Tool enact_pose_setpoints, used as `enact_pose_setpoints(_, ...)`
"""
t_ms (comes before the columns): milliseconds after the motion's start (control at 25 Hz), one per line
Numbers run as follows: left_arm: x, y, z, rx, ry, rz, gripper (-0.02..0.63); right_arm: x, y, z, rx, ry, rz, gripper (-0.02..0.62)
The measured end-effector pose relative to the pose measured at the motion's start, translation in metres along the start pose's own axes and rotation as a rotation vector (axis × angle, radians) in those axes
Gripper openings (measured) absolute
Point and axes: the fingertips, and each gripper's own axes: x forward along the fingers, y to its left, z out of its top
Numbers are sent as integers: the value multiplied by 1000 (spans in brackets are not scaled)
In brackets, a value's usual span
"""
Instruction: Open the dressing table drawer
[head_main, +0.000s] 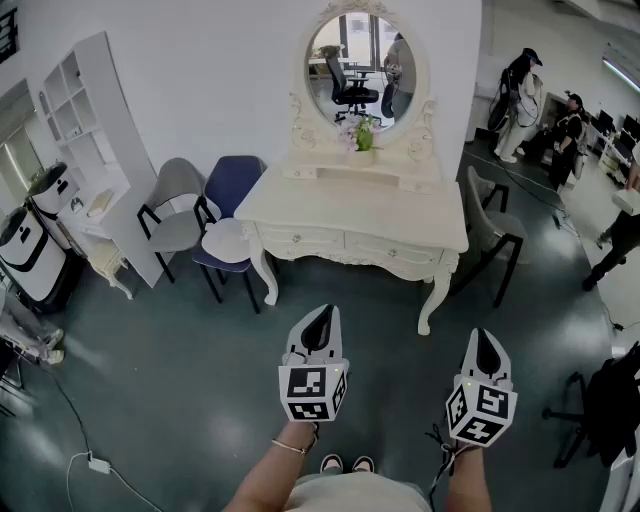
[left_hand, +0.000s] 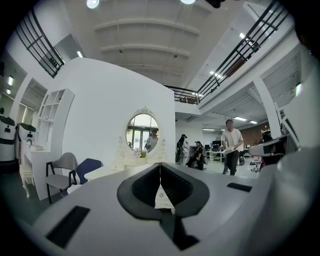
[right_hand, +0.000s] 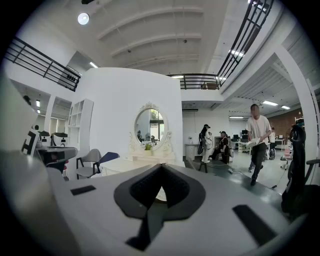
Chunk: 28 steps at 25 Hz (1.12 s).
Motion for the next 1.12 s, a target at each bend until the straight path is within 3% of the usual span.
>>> enact_pose_setpoints(360,-7,-2,-2,5,9,-4,18,-4,3,-5,46,14,21,7)
enact_pose_setpoints(1120,-13,3,-10,-13,32,-21,21,-22,5,-14,39,41,-27,7)
